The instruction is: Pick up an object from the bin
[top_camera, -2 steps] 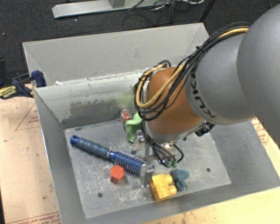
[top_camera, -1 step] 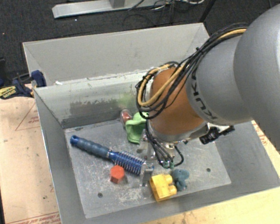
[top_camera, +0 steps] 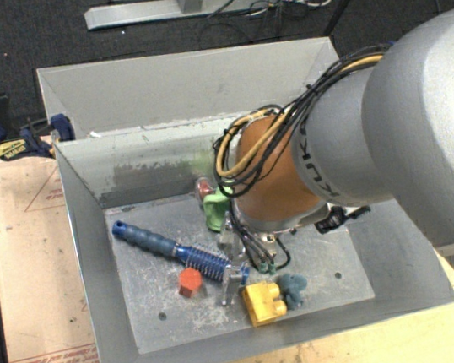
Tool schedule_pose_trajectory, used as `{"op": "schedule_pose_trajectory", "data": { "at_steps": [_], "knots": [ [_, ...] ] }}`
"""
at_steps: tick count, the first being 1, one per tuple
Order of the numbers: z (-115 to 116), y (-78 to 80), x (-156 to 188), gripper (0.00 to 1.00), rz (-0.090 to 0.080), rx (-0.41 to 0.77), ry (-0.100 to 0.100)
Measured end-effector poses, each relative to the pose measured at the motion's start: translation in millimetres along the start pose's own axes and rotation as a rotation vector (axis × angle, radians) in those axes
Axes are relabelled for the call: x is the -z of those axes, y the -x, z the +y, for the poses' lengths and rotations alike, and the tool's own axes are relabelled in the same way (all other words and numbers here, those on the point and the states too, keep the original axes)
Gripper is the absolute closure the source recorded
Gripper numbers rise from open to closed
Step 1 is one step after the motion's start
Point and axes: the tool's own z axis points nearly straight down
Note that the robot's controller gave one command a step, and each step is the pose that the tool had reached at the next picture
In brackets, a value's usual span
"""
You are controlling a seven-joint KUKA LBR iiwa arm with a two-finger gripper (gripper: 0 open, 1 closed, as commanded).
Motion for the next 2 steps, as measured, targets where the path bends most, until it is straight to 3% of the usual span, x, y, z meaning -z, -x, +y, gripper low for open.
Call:
{"op": "schedule_pose_trajectory", "data": {
  "at_steps": [1,2],
  "knots": [
    [0.9,1.6,2.9,0.0,0.002,0.0,0.0],
    [1.7,4.6,5.7,1.0,-0.008,-0.002,0.003]
  ]
}}
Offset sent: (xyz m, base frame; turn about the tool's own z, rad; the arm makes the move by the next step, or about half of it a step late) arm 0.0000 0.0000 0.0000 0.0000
